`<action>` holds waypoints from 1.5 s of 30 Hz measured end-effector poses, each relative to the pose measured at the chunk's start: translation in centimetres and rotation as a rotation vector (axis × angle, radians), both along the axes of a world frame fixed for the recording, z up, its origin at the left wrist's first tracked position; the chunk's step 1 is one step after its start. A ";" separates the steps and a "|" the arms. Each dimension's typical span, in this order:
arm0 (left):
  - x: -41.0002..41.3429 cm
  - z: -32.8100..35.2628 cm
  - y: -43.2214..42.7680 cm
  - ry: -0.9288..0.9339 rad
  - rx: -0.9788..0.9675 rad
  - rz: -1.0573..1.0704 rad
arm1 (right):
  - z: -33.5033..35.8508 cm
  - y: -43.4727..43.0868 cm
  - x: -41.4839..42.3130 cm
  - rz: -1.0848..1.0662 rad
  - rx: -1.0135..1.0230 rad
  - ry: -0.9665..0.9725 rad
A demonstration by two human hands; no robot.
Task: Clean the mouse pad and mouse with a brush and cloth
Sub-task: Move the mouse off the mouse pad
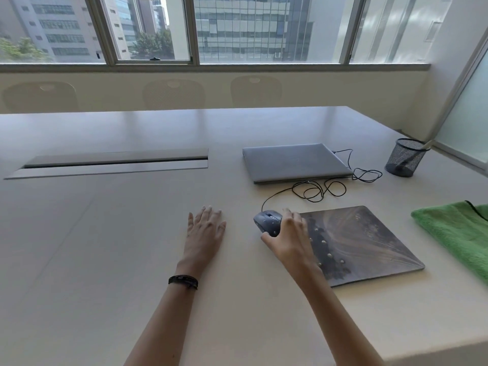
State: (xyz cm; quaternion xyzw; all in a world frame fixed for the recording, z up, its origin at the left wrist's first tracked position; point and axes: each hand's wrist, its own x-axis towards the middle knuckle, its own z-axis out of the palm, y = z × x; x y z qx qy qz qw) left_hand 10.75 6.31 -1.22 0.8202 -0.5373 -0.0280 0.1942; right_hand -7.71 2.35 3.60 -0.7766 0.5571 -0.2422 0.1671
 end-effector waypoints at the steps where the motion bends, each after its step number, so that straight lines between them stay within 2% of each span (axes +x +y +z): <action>1: 0.0 0.0 0.0 -0.001 0.000 0.000 | -0.1 0.2 0.3 0.008 0.004 0.003; 13: -0.1 0.1 0.1 0.017 0.005 0.009 | -0.4 2.1 2.5 0.081 0.013 0.025; 29: 0.0 0.0 -0.1 -0.005 0.055 -0.008 | -0.8 2.5 3.4 0.068 0.050 0.014; 45: 0.0 0.0 0.0 -0.007 0.044 -0.008 | -0.3 3.2 4.5 0.092 0.009 0.103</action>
